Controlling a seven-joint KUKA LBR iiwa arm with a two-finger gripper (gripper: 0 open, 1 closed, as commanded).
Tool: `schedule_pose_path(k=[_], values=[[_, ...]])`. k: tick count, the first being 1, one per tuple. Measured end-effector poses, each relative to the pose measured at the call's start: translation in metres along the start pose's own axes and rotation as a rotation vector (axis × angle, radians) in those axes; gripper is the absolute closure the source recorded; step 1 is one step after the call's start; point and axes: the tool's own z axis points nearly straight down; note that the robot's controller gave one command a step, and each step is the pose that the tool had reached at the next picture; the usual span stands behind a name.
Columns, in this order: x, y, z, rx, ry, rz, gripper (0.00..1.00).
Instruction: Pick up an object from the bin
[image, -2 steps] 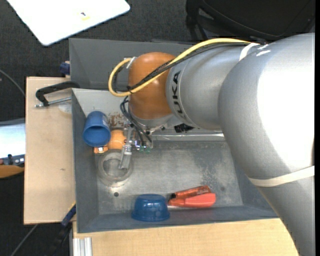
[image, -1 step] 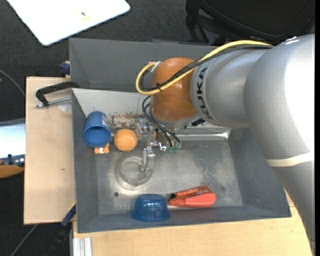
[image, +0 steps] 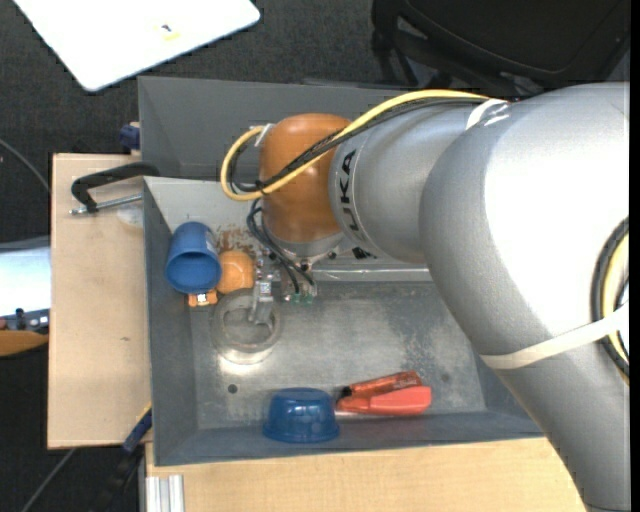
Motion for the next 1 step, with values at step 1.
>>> schedule_pose_path(k=[1], values=[[0.0000, -0.0001, 0.0000, -0.001, 0.000, 0.001, 1.00]])
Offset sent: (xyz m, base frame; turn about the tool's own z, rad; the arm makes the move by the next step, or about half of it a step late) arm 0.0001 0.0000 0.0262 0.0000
